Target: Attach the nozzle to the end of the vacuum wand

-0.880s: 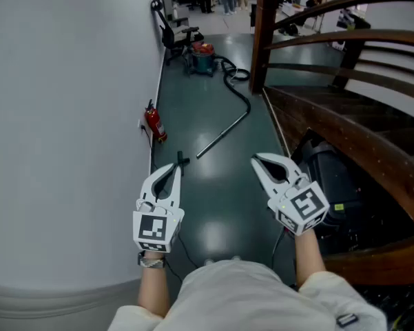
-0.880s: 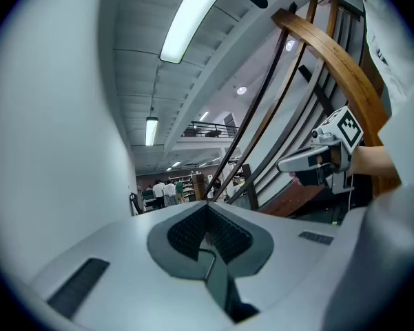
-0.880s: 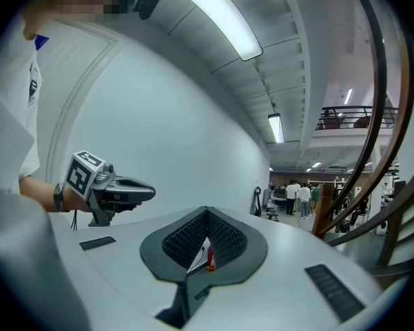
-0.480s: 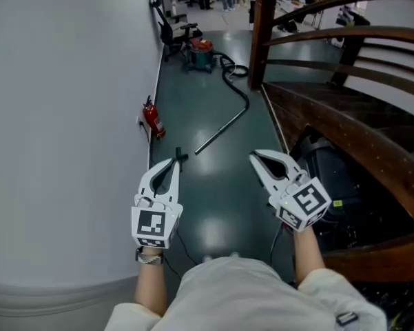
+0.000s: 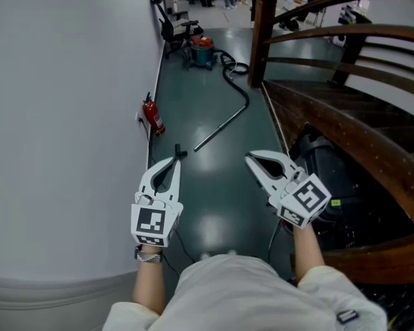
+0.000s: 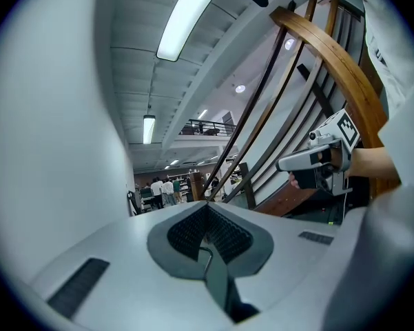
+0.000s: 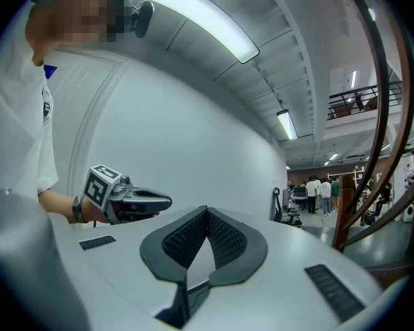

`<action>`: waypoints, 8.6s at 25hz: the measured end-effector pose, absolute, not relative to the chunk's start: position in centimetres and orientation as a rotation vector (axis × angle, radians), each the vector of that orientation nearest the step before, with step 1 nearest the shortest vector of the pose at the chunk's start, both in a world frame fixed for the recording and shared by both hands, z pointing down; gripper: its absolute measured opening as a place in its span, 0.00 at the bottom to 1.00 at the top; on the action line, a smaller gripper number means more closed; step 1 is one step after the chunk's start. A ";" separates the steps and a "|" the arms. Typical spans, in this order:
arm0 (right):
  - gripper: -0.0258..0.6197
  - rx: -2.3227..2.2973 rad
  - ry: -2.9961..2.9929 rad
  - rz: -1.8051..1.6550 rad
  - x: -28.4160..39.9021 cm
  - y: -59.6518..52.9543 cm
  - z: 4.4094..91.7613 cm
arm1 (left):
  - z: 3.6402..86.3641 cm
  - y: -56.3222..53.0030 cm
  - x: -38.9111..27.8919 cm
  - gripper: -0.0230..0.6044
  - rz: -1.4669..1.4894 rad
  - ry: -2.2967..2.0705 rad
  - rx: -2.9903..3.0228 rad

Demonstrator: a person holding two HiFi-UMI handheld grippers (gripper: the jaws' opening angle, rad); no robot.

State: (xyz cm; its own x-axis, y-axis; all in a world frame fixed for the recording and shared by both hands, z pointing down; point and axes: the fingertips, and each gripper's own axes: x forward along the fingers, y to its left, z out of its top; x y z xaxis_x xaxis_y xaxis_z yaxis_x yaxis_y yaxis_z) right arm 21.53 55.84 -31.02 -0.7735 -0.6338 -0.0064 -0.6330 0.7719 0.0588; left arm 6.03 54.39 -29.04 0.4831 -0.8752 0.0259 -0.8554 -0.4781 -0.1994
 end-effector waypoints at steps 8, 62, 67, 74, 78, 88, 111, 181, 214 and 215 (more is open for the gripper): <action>0.08 1.046 -2.971 -0.043 23.9 55.0 -30.4 | -28.7 54.3 7.8 0.03 -0.204 1.530 -2.556; 0.08 1.074 -2.964 0.084 18.2 19.3 -28.8 | -24.3 17.8 1.2 0.03 -0.268 1.565 -2.615; 0.08 1.057 -2.943 0.088 16.8 17.3 -28.1 | -23.5 15.8 0.0 0.03 -0.280 1.568 -2.627; 0.08 1.052 -2.961 0.130 15.1 15.1 -27.2 | -22.5 13.7 -2.0 0.03 -0.298 1.575 -2.641; 0.08 1.009 -2.932 0.095 13.9 15.0 -26.7 | -21.8 12.9 -2.8 0.03 -0.319 1.573 -2.654; 0.08 0.934 -2.913 0.151 12.6 14.1 -25.0 | -20.4 11.5 -3.1 0.03 -0.339 1.585 -2.684; 0.08 0.729 -2.950 0.208 11.1 -4.0 -23.2 | -15.2 -1.6 -6.4 0.03 -0.463 1.900 -2.601; 0.09 0.348 -2.726 0.348 -2.1 -21.4 20.2 | 27.0 -13.1 -16.7 0.03 -0.736 2.287 -2.665; 0.09 0.272 -2.832 0.199 -3.0 -21.9 47.4 | 53.6 -14.8 -16.3 0.03 -0.642 2.230 -2.570; 0.09 0.273 -2.830 0.203 -3.0 -21.8 48.2 | 54.3 -14.7 -16.6 0.03 -0.653 2.228 -2.570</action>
